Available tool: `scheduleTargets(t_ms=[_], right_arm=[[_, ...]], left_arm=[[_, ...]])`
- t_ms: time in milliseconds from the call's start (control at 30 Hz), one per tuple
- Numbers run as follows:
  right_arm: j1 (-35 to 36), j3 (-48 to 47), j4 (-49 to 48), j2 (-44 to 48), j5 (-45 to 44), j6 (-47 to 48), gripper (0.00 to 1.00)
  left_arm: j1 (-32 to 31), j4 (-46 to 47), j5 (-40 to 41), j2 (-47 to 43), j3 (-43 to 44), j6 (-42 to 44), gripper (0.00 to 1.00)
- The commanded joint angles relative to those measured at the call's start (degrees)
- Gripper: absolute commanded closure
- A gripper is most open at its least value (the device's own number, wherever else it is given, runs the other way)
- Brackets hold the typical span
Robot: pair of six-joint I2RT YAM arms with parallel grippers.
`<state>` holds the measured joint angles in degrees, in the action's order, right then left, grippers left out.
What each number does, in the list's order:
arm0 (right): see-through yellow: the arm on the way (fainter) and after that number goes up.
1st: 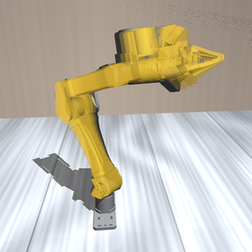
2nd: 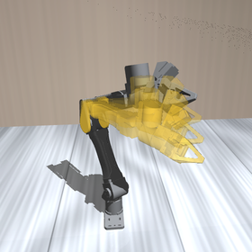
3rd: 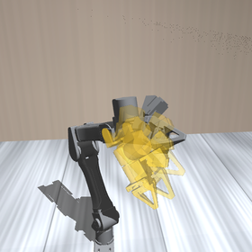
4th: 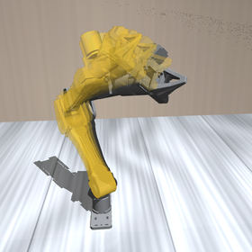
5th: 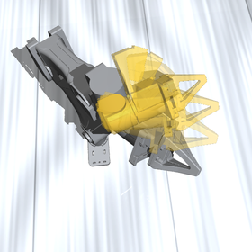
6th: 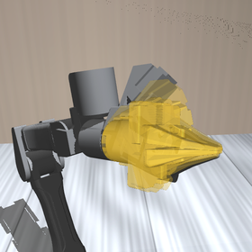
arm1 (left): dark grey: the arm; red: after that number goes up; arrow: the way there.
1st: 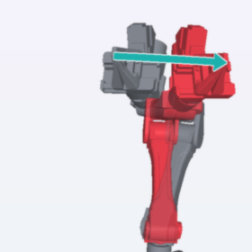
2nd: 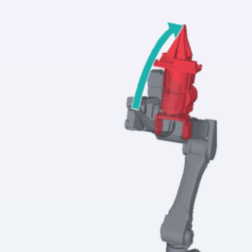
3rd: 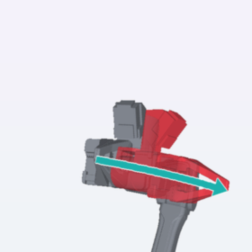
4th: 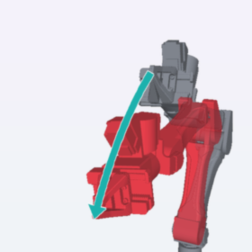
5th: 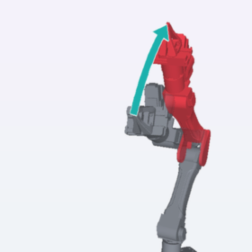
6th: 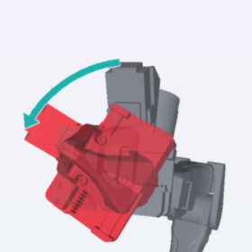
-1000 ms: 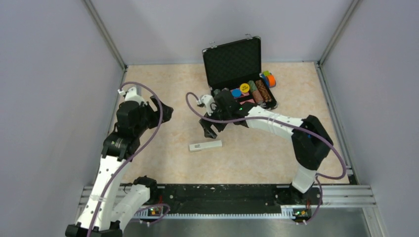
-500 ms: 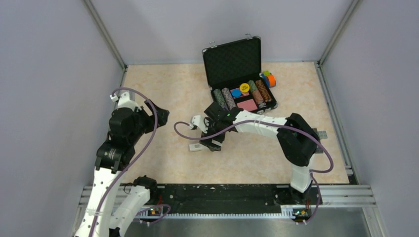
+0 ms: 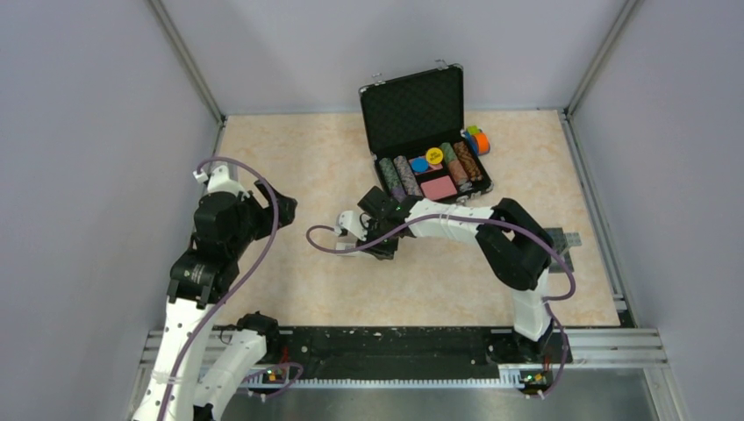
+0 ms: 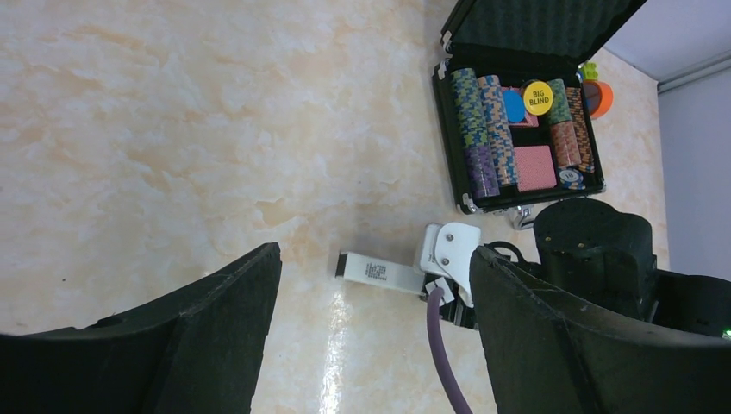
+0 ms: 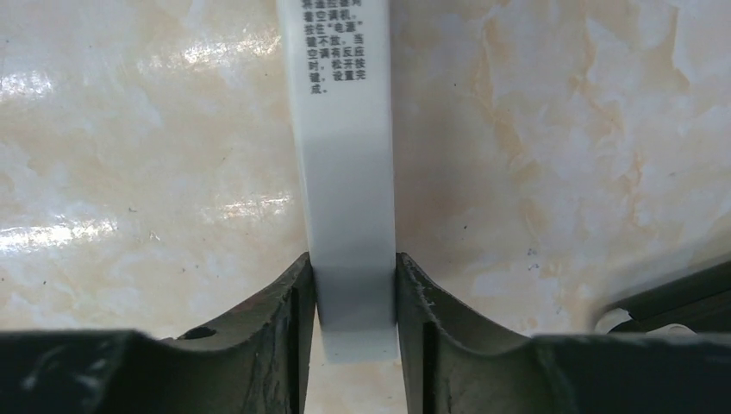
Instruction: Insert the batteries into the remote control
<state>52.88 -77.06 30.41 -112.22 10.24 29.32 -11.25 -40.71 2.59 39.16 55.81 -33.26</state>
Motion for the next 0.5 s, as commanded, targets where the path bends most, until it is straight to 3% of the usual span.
scheduleTargets(t_ms=[0,233,467], right_arm=[[0.6,-0.3,-1.8,0.8,1.9,-3.1,0.67],[0.1,3.9,-8.5,7.0,8.8,-13.4,0.78],[-3.3,12.8,-25.4,13.9,21.5,-36.3,0.84]], left_arm=[[0.4,-0.2,0.5,-0.4,3.7,0.6,0.16],[0.3,-1.9,3.8,-3.4,6.0,-0.9,0.16],[0.3,-1.7,9.5,-10.8,-0.2,-13.0,0.2]])
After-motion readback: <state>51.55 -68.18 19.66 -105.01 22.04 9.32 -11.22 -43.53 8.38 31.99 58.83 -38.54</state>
